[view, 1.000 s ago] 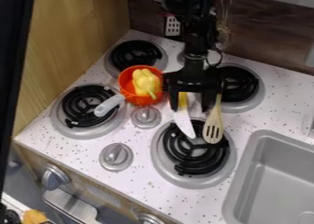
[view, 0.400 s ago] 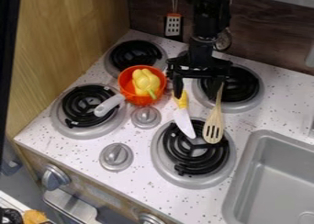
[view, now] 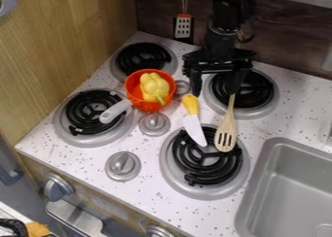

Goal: Rotate the yellow knife to the right

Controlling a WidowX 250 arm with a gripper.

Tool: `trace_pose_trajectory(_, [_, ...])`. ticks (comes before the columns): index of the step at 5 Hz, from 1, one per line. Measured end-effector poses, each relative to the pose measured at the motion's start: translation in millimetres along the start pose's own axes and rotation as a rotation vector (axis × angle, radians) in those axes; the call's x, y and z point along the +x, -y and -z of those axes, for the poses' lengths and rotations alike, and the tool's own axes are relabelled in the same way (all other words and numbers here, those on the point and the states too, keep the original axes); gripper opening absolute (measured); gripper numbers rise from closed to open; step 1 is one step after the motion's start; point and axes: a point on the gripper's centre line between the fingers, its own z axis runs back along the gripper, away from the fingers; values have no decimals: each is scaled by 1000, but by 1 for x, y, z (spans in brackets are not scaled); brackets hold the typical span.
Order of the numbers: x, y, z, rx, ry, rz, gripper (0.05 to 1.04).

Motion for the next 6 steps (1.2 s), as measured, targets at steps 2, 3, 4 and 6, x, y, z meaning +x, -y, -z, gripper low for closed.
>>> trace_pose_trajectory(2, [-8, -6, -4, -17, 78, 6, 1001])
trace_pose_trajectory(3, [-25, -5, -3, -27, 104, 55, 1001])
trace_pose_trajectory(4, [-30, -20, -7, -50, 161, 52, 1001])
trace_pose_trajectory(6, [-26, -76, -12, -6, 169, 27, 1001])
